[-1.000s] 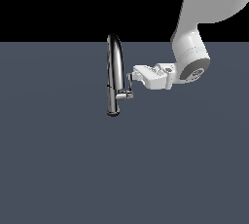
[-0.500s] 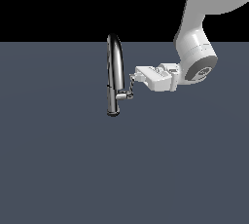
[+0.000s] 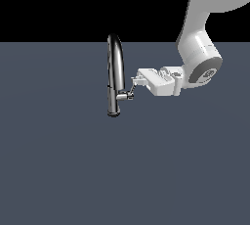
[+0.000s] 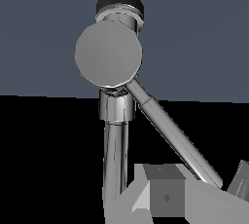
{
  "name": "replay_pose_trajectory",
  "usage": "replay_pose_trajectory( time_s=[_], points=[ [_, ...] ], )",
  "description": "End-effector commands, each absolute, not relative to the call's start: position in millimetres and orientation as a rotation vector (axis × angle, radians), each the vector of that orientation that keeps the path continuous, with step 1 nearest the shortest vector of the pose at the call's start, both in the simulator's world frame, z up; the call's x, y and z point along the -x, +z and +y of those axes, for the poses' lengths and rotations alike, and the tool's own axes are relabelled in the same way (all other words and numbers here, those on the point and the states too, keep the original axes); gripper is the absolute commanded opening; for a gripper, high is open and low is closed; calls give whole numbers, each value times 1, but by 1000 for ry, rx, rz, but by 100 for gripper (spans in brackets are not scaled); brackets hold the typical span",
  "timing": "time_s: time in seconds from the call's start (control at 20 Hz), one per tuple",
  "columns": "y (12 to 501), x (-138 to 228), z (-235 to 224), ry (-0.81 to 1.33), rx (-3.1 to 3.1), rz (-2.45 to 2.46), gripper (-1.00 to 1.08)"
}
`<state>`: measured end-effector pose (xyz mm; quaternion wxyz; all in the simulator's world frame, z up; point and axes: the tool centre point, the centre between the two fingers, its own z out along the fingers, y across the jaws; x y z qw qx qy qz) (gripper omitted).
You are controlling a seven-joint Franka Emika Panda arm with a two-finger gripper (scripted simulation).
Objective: Turn on the faucet by rotating a designated handle.
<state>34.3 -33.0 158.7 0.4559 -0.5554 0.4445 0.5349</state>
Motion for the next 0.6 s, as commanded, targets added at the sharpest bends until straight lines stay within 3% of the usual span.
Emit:
replay_pose_trajectory(
  time_s=[0.0, 0.4, 0.55],
  points=[
    [148, -22, -32, 1340, 1363, 1098, -100],
    [129, 6, -36, 1346, 1364, 1093, -100],
    [132, -2, -40, 1319, 1372, 1093, -100]
  ],
)
